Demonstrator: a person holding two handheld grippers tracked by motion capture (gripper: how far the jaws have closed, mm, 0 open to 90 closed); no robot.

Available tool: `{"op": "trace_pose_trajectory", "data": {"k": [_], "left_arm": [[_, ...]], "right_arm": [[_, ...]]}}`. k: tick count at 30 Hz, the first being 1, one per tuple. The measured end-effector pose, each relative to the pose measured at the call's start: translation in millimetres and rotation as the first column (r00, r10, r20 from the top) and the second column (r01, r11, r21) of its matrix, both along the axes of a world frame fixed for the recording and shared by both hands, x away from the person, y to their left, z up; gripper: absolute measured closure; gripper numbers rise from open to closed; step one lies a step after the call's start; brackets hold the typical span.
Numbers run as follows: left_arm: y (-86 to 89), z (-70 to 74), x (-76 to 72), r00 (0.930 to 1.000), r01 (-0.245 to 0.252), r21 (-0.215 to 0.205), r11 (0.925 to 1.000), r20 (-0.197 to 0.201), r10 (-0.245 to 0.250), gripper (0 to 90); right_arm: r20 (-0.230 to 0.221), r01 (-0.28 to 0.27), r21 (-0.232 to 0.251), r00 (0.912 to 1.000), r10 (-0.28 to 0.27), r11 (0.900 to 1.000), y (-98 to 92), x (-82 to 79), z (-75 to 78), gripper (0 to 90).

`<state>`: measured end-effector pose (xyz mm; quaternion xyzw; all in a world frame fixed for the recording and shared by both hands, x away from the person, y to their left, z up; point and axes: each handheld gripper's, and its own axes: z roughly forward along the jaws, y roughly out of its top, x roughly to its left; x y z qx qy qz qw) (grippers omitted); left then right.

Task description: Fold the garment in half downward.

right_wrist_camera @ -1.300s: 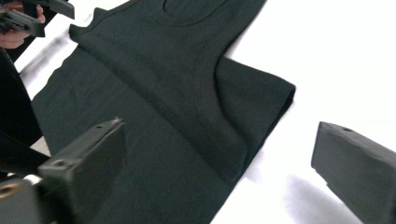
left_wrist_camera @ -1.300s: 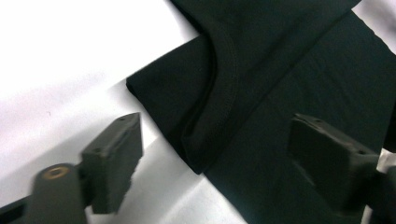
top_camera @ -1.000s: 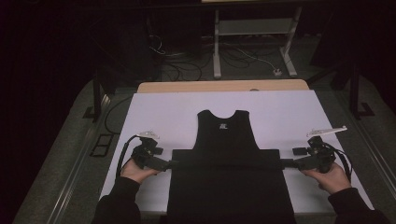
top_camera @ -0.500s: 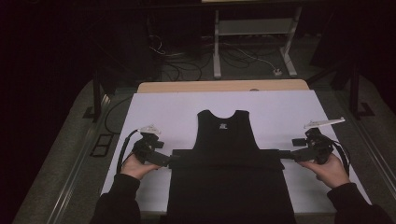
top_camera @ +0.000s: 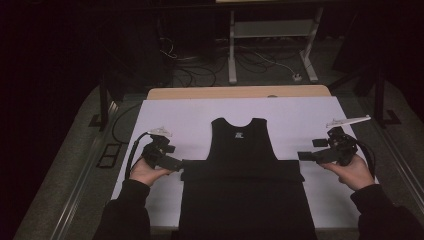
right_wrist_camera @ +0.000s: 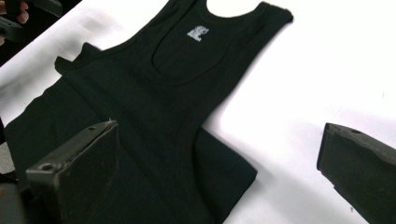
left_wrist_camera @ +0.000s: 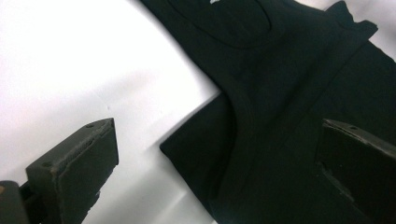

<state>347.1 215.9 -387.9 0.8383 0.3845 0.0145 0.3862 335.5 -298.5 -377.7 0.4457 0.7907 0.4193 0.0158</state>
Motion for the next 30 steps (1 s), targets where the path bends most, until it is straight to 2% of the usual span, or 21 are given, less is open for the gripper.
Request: {"op": "trace_pose_trajectory", "data": {"k": [4,10,12,20,30], "left_arm": [[-1.3,2.5,4.5,0.9999,0.01,-0.007,0.9999,0.008,-0.01,0.0],[-1.5,3.6,11.4,0.9999,0.008,0.003,1.0,0.012,-0.008,0.0],[-1.9,4.6,13.6,0.9999,0.006,0.006,1.0,0.012,-0.007,0.0],[-3.7,10.3,27.1,0.9998,0.019,0.016,0.9997,0.008,-0.019,0.0],[-1.9,3.2,43.2,1.0,0.003,0.026,0.9997,-0.007,-0.003,0.0]], "right_arm": [[0.003,-0.008,-0.01,1.0,0.008,1.0,2.6,7.1,5.7,0.0],[0.012,0.0,-0.024,0.9999,0.001,1.0,4.8,15.3,10.2,0.0],[0.024,0.002,-0.04,0.9997,-0.001,0.999,5.5,17.4,11.1,0.0],[0.024,-0.006,-0.042,0.9997,0.007,0.999,7.8,28.3,10.5,0.0],[0.03,0.004,-0.045,0.9995,-0.003,0.999,8.0,42.5,12.0,0.0]]}}
